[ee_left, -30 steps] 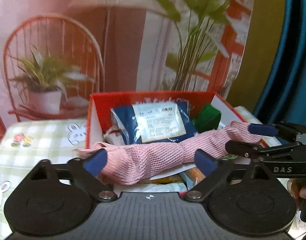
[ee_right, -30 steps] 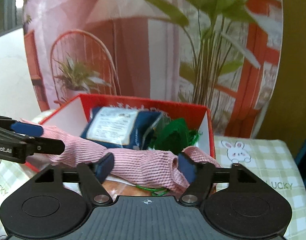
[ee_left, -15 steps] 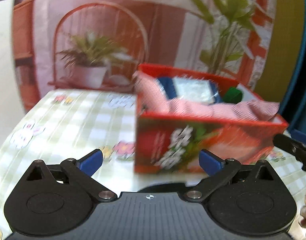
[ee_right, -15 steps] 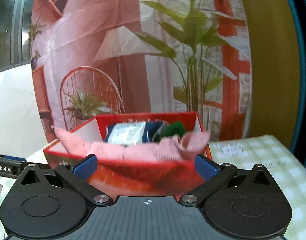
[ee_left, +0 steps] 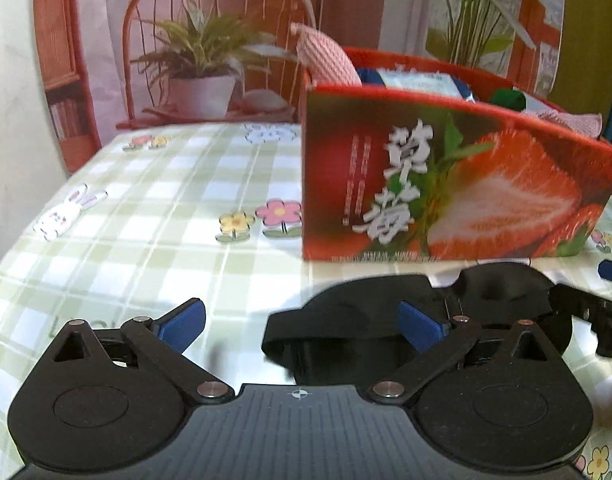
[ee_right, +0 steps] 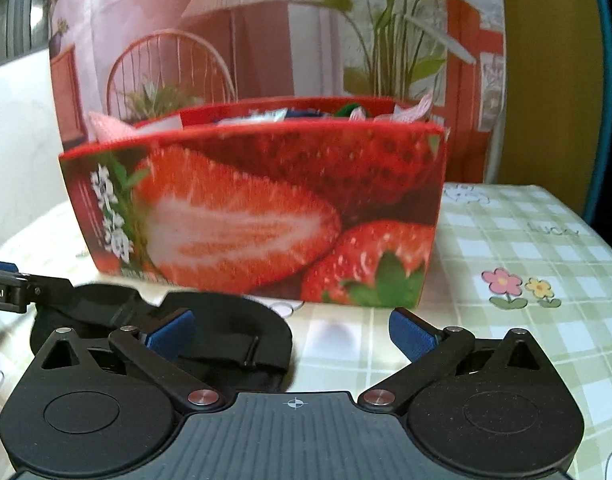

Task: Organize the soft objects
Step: 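Close both tools on the black eye mask strap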

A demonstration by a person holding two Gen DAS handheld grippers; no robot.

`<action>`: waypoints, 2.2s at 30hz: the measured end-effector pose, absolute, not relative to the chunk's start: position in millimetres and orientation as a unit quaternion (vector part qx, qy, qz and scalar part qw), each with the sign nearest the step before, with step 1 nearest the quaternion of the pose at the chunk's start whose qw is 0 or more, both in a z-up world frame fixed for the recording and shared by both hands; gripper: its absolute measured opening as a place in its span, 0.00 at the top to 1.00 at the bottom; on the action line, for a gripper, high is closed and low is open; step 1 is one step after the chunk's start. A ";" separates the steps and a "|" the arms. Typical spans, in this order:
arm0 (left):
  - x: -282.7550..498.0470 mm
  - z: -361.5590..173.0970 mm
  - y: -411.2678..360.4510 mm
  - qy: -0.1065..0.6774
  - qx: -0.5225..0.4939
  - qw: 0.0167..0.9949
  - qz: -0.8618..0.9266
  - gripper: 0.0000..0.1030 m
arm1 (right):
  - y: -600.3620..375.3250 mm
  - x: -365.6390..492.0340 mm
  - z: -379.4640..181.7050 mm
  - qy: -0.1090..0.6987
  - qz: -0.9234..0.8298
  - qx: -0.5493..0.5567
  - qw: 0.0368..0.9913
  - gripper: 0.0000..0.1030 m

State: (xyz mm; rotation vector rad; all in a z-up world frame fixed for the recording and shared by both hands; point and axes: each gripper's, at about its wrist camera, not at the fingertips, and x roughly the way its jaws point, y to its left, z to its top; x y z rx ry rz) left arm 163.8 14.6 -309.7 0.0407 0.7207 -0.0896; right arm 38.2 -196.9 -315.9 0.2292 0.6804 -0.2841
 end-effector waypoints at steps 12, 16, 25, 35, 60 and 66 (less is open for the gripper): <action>168.3 -325.1 9.8 0.380 0.024 0.923 -0.049 0.00 | -200.7 51.6 -324.8 0.371 -0.130 0.109 0.913 0.00; 167.4 -326.8 10.4 0.382 0.021 0.923 -0.051 0.00 | -200.9 55.9 -326.7 0.381 -0.128 0.112 0.909 0.00; 168.0 -328.0 9.9 0.381 0.023 0.923 -0.053 0.00 | -203.4 62.1 -331.4 0.402 -0.122 0.116 0.900 0.00; 169.4 -327.0 10.1 0.388 0.023 0.920 -0.056 0.00 | -203.1 63.6 -332.3 0.405 -0.121 0.112 0.899 0.00; 153.6 -314.3 3.6 0.404 -0.005 0.912 -0.074 0.55 | -202.8 63.2 -332.7 0.404 -0.117 0.113 0.900 0.00; 147.9 -316.0 -5.8 0.399 -0.018 0.911 -0.103 0.71 | -202.9 59.7 -331.2 0.401 -0.110 0.118 0.902 0.00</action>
